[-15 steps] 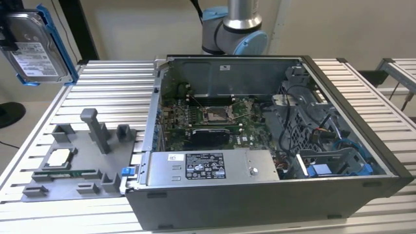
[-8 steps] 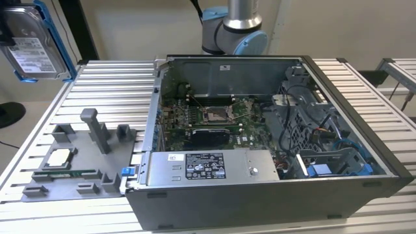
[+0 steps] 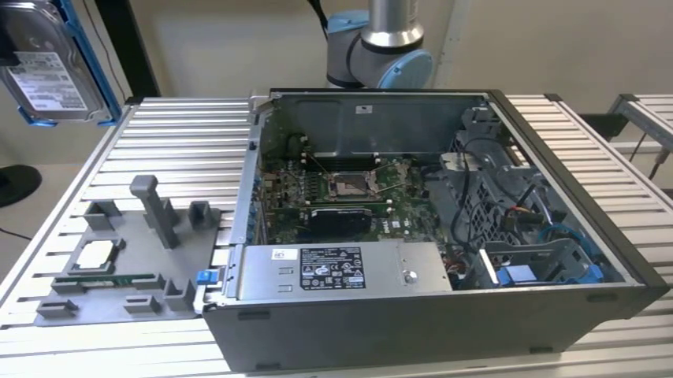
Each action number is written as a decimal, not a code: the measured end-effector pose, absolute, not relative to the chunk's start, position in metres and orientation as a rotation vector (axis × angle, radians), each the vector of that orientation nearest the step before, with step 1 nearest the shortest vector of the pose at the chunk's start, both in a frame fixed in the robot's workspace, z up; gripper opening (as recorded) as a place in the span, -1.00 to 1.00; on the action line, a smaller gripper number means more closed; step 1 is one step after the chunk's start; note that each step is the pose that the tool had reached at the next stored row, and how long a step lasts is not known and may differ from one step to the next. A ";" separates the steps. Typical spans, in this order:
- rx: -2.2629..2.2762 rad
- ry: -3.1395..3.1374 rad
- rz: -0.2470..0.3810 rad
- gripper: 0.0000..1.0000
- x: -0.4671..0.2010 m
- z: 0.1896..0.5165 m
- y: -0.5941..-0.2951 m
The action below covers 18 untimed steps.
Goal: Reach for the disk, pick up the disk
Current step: 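Pick up the disk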
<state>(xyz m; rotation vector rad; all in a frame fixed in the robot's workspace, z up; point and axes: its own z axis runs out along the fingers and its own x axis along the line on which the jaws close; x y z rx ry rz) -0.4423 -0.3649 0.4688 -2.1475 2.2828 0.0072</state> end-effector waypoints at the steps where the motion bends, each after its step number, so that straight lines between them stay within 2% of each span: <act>1: -2.148 2.283 0.007 -1.00 -0.442 0.470 -0.365; 18: -2.148 2.283 0.007 -1.00 -0.442 0.489 -0.365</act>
